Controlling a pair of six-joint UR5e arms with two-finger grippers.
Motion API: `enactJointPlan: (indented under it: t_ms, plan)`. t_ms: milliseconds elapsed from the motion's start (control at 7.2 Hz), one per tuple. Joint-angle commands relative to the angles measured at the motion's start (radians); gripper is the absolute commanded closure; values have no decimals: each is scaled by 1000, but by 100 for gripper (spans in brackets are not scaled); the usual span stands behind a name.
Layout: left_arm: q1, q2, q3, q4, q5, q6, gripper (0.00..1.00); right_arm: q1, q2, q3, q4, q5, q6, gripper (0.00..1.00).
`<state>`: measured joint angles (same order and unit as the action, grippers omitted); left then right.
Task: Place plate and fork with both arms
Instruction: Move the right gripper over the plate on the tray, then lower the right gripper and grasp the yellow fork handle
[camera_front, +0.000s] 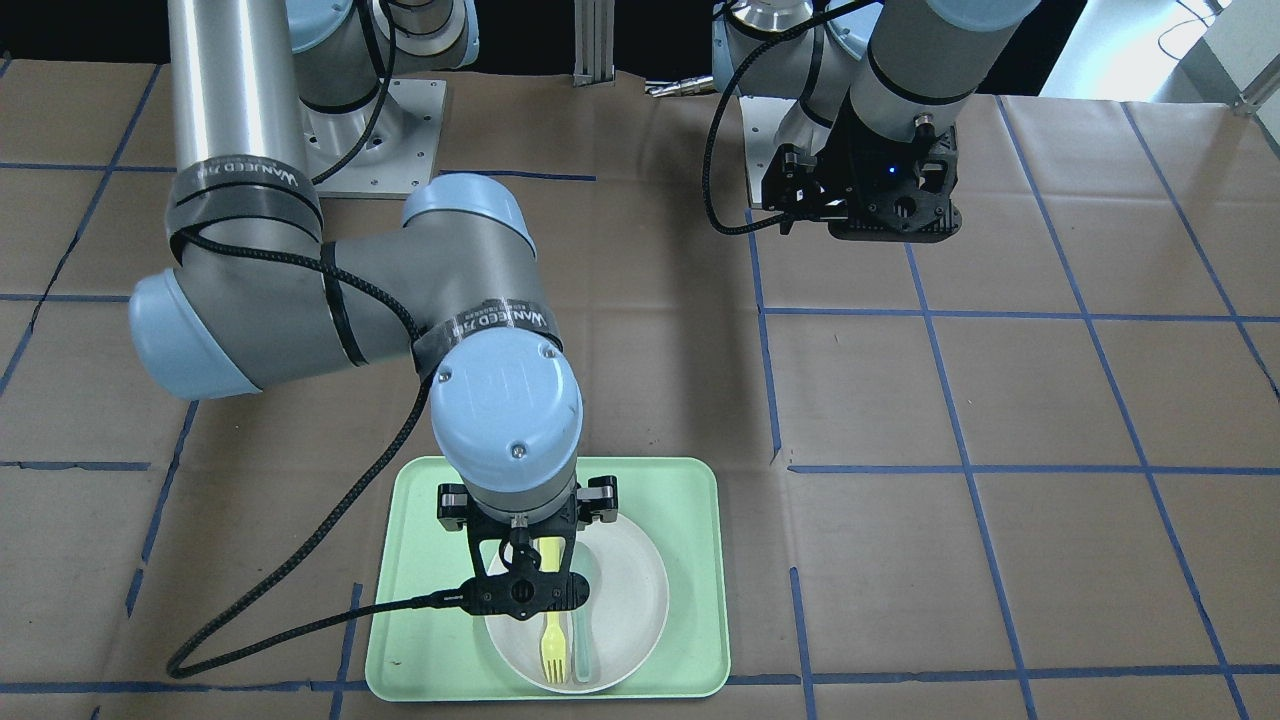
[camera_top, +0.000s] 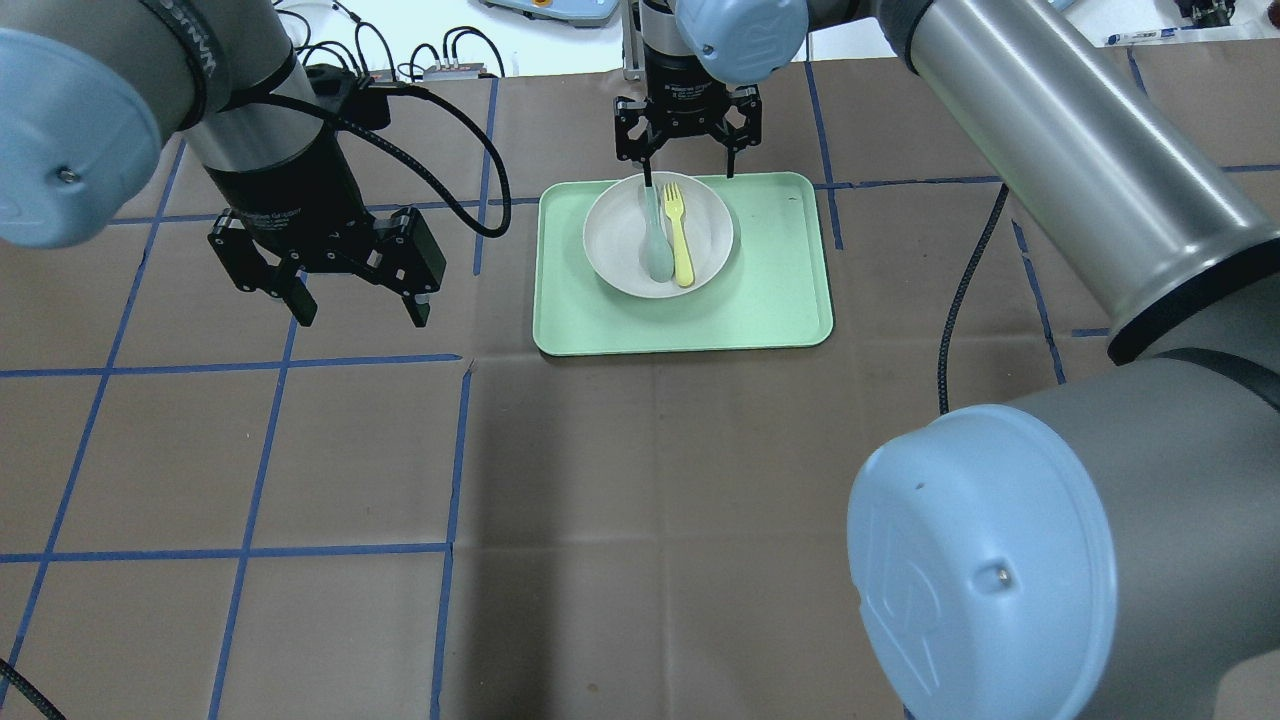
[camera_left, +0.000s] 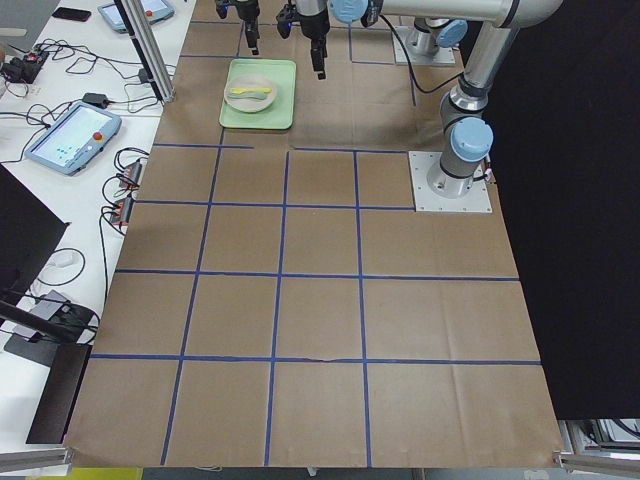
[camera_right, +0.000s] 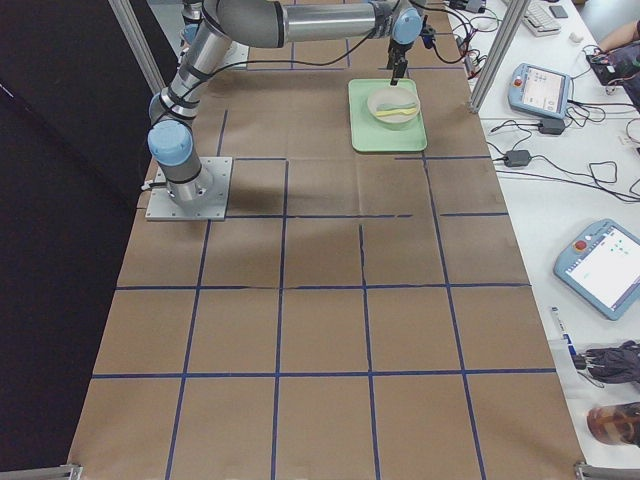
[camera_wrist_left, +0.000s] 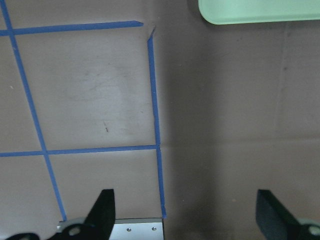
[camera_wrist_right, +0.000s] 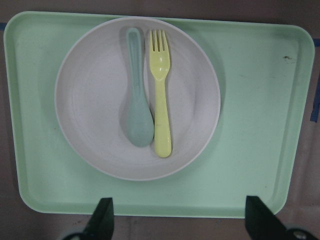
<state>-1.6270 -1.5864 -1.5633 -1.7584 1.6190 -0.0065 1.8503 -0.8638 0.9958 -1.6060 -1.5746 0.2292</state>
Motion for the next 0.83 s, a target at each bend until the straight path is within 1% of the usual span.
enactJointPlan:
  t_ms: [0,139,417,556,694]
  plan:
    - [-20,9,-35,2,10,-7,0,-3,61,3,-32,-1,1,13]
    - [-28,14,-38,2,9,-9,0,-5,87,4,-43,-2,1,20]
    - [-31,16,-38,3,10,-9,0,-5,101,6,-43,-2,1,40]
    - [-31,16,-40,17,10,-9,0,-5,104,7,-45,-2,7,42]
    - [-30,14,-40,49,9,-9,0,-5,107,7,-43,1,30,48]
